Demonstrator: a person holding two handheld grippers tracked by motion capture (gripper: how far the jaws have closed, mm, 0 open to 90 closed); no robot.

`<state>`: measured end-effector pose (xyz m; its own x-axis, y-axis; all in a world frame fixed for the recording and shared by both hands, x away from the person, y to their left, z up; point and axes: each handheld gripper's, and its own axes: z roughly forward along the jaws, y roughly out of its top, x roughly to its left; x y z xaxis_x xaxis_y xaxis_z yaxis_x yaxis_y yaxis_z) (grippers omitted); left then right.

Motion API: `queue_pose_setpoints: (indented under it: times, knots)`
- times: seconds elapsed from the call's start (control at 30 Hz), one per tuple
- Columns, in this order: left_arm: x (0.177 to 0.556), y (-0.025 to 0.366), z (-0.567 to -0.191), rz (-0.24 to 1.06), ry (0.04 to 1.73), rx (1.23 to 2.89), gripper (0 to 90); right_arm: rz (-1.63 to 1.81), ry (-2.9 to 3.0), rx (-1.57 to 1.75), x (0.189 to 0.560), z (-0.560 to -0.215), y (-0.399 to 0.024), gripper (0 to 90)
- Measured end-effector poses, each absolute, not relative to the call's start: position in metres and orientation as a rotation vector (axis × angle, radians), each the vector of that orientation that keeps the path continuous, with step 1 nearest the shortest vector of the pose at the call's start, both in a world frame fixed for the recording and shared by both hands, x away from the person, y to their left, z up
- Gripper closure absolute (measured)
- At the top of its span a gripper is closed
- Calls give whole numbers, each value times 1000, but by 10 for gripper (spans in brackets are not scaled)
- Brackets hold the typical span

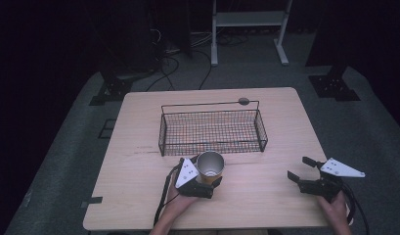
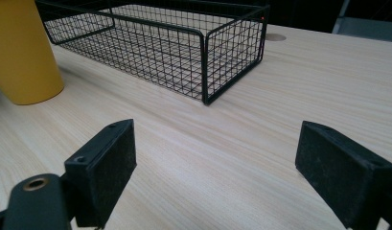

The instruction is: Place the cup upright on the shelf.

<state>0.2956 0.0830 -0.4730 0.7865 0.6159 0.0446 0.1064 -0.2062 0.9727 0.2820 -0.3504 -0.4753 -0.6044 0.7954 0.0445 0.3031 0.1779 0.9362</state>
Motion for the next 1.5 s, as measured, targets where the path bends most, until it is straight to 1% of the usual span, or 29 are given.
queue_pose_setpoints:
  times: [0.03,0.1,0.17,0.3,0.8,1.1,1.5]
  knots:
    - [296,83,-473,508,568,1738,12,1422,2000,1031,282,-475,-350,130]
    - [296,83,-472,510,563,1735,54,1422,2000,1032,282,-475,-350,130]
    - [297,81,-471,514,558,1742,67,1423,2000,1032,282,-475,-350,130]
    - [298,82,-470,507,548,1732,126,1423,2000,1031,282,-475,-350,130]
    - [297,85,-467,506,552,1727,134,1421,2000,1034,282,-475,-350,130]
    - [295,88,-450,526,516,1717,135,1422,2000,1032,282,-475,-350,130]
    - [303,91,-423,535,474,1710,135,1420,2000,1036,282,-475,-350,130]
